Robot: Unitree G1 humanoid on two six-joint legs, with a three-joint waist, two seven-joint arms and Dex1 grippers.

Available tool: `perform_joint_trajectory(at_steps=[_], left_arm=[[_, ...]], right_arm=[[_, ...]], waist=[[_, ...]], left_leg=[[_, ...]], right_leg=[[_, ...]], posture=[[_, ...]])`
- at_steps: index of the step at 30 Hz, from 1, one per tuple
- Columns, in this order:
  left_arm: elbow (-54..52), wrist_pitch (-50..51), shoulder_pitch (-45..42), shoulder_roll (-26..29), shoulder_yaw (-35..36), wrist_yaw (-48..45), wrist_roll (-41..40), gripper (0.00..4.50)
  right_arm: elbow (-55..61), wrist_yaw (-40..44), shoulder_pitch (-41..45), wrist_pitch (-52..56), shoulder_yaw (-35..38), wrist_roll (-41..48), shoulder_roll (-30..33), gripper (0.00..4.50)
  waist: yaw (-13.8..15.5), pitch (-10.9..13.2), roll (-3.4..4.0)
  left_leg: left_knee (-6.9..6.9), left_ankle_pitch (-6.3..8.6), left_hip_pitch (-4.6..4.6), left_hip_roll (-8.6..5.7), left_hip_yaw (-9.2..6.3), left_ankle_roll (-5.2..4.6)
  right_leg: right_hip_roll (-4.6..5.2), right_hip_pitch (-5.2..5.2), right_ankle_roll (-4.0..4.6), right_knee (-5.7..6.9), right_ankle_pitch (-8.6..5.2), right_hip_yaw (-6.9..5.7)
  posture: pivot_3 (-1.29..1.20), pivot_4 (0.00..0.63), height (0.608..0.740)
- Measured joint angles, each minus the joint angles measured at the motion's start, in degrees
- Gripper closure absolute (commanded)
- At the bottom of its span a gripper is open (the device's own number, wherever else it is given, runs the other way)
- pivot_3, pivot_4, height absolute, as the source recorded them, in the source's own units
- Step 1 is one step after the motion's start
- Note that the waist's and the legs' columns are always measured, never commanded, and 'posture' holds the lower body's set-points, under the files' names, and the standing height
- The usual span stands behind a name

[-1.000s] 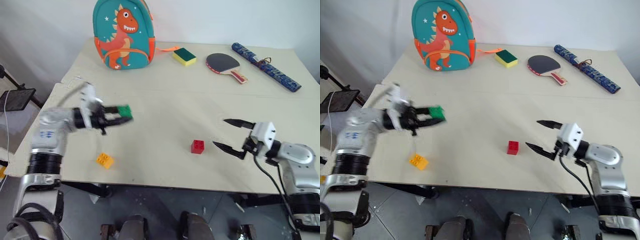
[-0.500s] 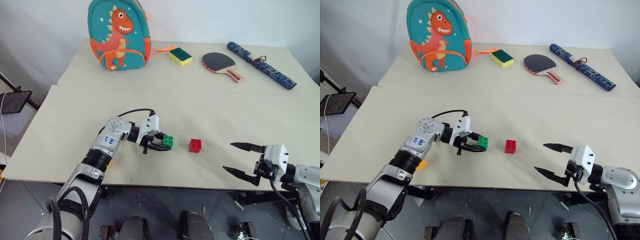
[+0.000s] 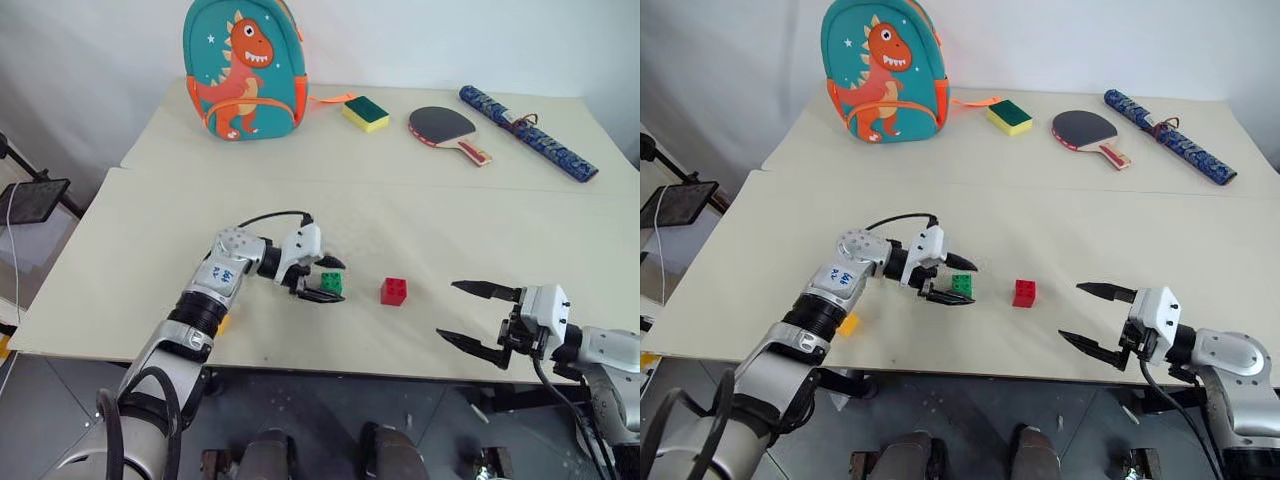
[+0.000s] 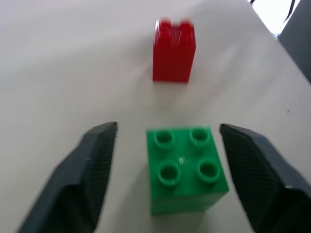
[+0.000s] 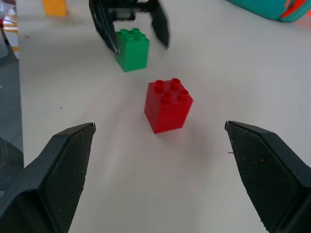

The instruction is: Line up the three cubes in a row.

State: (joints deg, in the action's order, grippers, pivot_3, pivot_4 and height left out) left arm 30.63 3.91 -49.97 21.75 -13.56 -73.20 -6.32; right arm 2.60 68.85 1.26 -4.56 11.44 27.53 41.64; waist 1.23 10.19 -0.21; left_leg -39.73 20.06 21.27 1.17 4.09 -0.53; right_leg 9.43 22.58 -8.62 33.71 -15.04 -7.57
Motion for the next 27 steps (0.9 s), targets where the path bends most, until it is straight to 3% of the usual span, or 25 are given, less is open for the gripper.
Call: perform_joint_trajectory(at_steps=[6,7,10,15,20,27], left_arm=[[-13.2,7.3,3.7,15.4,13.1,-5.6,-10.8,0.65],[-14.3,7.5,6.7,17.8,16.2,-6.5,-12.7,0.65],[-14.1,6.3,16.3,21.5,23.1,-6.9,-16.0,0.1],[-12.4,4.4,32.6,27.2,34.1,-5.6,-17.7,0.05],[-11.4,2.1,46.8,28.4,41.4,-4.8,-18.1,0.05],[-17.5,2.5,53.8,28.0,45.0,-2.8,-20.2,0.05]], right_arm=[[0.8,3.2,6.8,4.5,-5.5,2.9,-2.1,0.0],[1.5,3.5,7.7,6.1,-6.6,3.5,-2.3,0.0],[2.1,3.8,10.9,7.4,-9.0,4.1,-4.7,0.0],[3.2,4.8,14.5,6.8,-13.1,3.9,-9.0,0.0],[4.4,5.6,16.8,5.8,-15.9,3.2,-11.0,0.0],[4.2,6.4,16.8,5.4,-15.1,2.9,-9.6,0.0]], waist=[[-1.8,0.0,0.14],[-1.8,0.0,0.19],[-1.5,0.0,0.23],[-1.3,0.1,0.13],[-1.0,0.1,0.18],[-1.2,0.1,0.18]], left_leg=[[0.08,0.03,-0.12,0.16,-0.01,0.09],[0.08,0.03,-0.11,0.16,-0.03,0.09],[0.02,0.04,-0.06,0.16,-0.06,0.09],[-0.07,0.2,-0.03,0.22,-0.14,0.1],[-0.11,0.29,-0.02,0.3,-0.09,0.13],[-0.12,0.36,-0.03,0.35,-0.03,0.14]], right_leg=[[-0.07,0.07,0.03,0.17,-0.02,0.01],[-0.06,0.07,0.03,0.19,-0.02,-0.01],[-0.06,0.08,0.03,0.18,-0.02,-0.02],[-0.07,0.09,0.03,0.19,-0.02,-0.03],[-0.12,0.14,0.04,0.26,-0.02,-0.07],[-0.13,0.15,0.06,0.26,-0.03,-0.05]], posture=[[0.0,0.15,0.74],[0.0,0.15,0.74],[0.0,0.15,0.74],[0.0,0.15,0.74],[0.0,0.15,0.74],[0.0,0.15,0.74]])
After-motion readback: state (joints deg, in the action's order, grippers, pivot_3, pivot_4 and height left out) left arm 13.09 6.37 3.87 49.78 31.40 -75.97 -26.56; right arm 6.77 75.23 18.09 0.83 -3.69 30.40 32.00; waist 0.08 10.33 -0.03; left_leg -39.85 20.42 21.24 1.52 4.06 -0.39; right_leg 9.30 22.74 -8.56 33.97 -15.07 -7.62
